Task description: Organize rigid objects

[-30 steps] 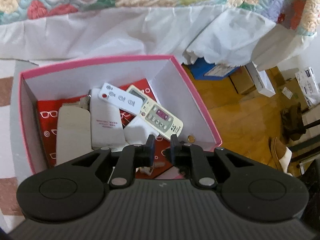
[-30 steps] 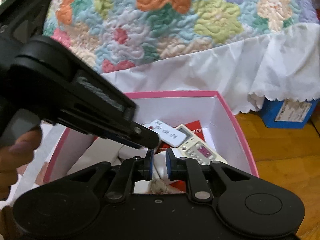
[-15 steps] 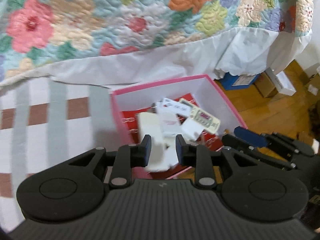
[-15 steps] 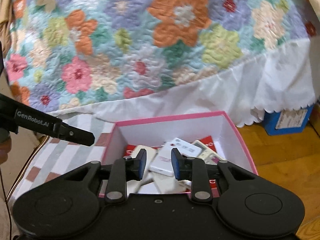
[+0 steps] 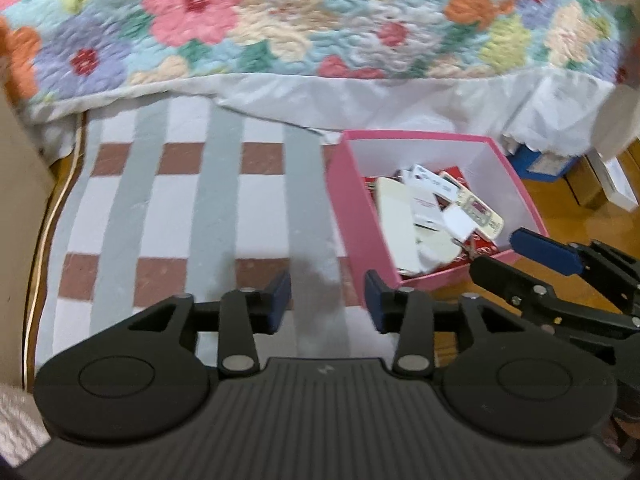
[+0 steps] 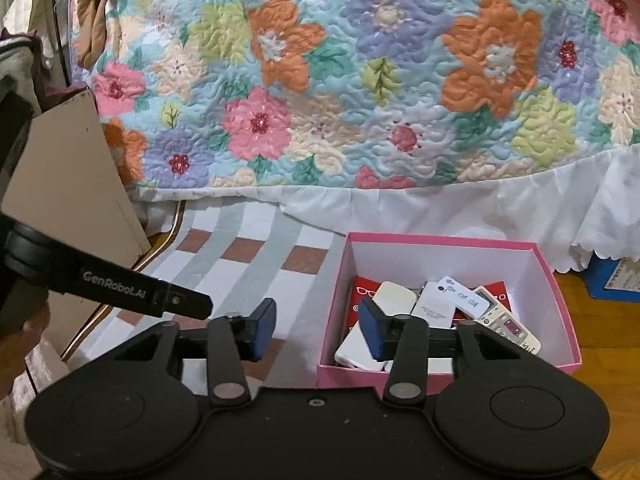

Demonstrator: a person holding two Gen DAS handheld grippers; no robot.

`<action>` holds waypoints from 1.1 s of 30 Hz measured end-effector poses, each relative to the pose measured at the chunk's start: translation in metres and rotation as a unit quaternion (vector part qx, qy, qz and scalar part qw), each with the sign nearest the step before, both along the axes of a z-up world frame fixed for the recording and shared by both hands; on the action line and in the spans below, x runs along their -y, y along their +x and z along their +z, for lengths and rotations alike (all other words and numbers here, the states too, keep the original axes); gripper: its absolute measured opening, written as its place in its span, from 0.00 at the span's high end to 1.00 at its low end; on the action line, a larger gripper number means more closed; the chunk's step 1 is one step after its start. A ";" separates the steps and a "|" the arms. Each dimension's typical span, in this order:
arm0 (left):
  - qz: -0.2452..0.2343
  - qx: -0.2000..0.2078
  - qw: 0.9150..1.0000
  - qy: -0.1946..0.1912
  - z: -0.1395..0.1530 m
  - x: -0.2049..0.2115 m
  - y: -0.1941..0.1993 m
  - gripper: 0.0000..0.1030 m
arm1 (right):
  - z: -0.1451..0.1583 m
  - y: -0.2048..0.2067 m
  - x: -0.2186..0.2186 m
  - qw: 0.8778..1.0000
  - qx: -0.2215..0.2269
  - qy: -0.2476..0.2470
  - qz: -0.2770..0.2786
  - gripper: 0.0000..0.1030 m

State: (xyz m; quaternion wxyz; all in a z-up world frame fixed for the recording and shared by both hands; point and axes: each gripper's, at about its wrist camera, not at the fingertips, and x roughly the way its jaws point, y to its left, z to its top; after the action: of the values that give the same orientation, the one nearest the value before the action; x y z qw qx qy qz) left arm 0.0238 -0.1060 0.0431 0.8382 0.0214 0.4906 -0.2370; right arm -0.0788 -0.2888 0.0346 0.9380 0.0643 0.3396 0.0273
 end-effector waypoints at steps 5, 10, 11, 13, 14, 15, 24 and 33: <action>0.024 -0.006 0.999 0.021 -0.008 -0.010 0.005 0.50 | -0.001 0.005 -0.002 1.000 -0.015 -0.010 -0.018 0.35; 0.030 -0.012 0.999 0.027 -0.015 -0.013 0.008 0.37 | -0.002 0.006 0.002 0.999 -0.024 -0.016 -0.044 0.16; 0.031 -0.011 0.999 0.029 -0.016 -0.014 0.008 0.33 | -0.002 0.007 0.002 0.998 -0.027 -0.021 -0.051 0.11; 0.033 -0.009 0.999 0.032 -0.015 -0.015 0.008 0.25 | -0.001 0.007 0.002 0.997 -0.025 -0.031 -0.062 0.07; 0.034 -0.006 0.999 0.032 -0.014 -0.015 0.007 0.20 | -0.001 0.007 0.002 0.997 -0.027 -0.036 -0.068 0.07; 0.036 -0.002 0.999 0.034 -0.014 -0.016 0.006 0.16 | 0.000 0.008 0.001 0.996 -0.032 -0.040 -0.075 0.06; 0.057 -0.013 0.996 0.069 -0.016 -0.024 0.009 0.00 | 0.000 0.014 -0.001 0.991 -0.069 -0.068 -0.097 0.05; 0.066 -0.033 0.994 0.086 -0.015 -0.029 0.010 0.00 | 0.001 0.016 0.004 0.987 -0.099 -0.043 -0.116 0.05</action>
State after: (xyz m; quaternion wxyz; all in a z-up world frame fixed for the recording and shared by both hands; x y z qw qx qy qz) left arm 0.0338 -0.0769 0.0278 0.8303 0.0533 0.5371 -0.1387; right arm -0.0633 -0.2924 0.0359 0.8982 0.0659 0.4222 -0.1031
